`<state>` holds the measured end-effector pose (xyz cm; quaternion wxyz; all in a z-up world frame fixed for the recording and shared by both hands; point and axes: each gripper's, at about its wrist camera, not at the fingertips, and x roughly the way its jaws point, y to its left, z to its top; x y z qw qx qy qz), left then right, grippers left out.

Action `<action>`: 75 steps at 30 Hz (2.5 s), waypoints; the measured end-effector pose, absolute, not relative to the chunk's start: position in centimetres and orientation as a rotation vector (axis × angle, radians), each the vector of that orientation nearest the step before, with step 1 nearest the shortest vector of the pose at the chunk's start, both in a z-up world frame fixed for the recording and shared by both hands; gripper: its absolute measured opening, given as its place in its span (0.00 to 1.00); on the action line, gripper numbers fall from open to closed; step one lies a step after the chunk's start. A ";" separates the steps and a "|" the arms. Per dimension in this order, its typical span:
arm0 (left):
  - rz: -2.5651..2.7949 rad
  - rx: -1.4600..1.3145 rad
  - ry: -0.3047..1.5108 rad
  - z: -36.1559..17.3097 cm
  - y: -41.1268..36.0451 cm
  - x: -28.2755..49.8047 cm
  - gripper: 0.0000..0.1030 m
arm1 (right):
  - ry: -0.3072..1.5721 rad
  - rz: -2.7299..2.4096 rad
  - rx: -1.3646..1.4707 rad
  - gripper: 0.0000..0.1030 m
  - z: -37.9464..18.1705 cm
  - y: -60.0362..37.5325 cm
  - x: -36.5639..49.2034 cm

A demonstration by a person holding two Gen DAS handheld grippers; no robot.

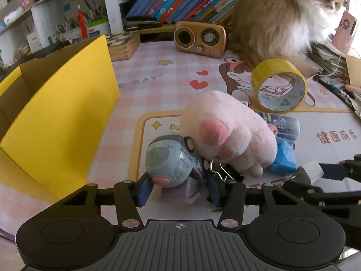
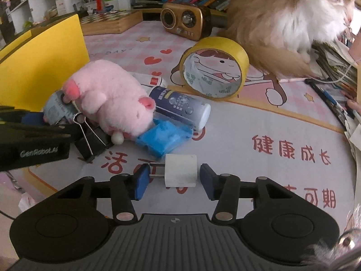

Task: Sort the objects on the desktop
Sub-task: 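Grasp the white plug adapter with the right tool while the left tool grasps the toy car, then lift the toy car and plug adapter and carry both toward the yellow box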

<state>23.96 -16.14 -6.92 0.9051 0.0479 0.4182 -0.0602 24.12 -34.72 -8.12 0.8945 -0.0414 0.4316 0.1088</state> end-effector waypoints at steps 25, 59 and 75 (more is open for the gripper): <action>-0.151 -0.083 0.690 -1.2 -12.2 19.8 0.00 | 0.758 0.220 -0.046 0.39 -4.5 -33.8 21.8; -0.258 0.090 0.834 -8.0 -12.9 18.5 0.58 | 0.820 0.112 -0.054 0.39 -5.3 -31.5 16.1; -0.300 -0.007 0.741 -3.4 -8.9 13.9 0.56 | 0.775 0.154 -0.059 0.39 -4.2 -29.7 14.6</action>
